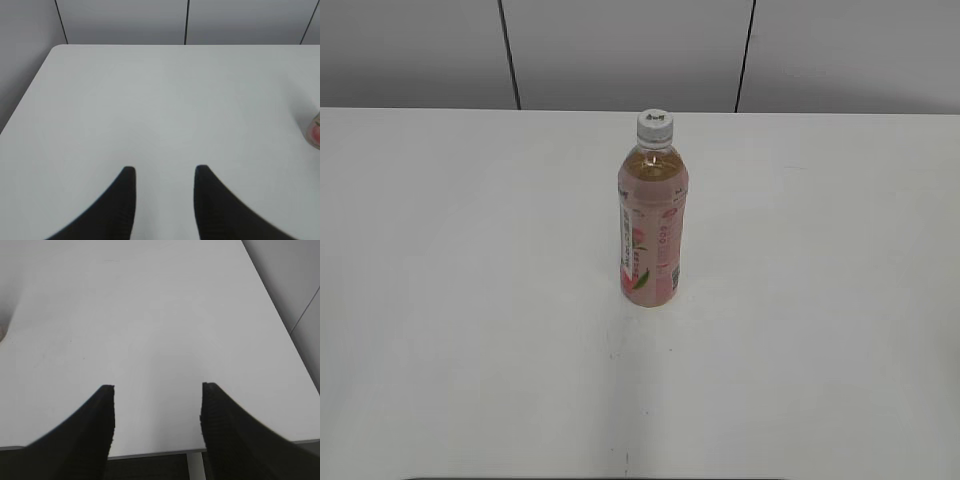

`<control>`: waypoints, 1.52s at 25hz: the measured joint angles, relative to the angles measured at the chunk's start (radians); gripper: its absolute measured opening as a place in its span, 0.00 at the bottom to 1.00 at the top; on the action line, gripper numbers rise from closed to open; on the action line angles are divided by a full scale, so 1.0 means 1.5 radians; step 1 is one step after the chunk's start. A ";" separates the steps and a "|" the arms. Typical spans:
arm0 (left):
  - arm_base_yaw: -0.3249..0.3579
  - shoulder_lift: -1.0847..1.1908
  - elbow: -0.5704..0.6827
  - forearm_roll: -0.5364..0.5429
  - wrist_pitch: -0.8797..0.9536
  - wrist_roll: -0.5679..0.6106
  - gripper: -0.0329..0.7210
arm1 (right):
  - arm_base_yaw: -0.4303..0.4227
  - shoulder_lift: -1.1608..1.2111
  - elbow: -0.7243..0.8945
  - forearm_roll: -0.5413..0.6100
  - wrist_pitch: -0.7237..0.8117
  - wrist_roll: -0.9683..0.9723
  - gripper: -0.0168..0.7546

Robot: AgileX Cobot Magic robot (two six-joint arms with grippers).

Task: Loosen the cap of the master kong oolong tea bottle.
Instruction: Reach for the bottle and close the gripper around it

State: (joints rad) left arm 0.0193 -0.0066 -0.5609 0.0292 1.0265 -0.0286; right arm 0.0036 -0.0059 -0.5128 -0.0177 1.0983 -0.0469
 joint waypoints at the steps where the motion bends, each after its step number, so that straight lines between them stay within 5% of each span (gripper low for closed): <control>1: 0.000 0.000 0.000 0.000 0.000 0.000 0.36 | 0.000 0.000 0.000 0.000 0.000 0.000 0.57; 38: -0.001 0.002 -0.001 -0.013 -0.005 0.000 0.36 | 0.000 0.000 0.000 0.000 0.000 0.000 0.57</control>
State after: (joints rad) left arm 0.0181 -0.0037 -0.5629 0.0099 1.0189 -0.0286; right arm 0.0036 -0.0059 -0.5128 -0.0177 1.0983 -0.0469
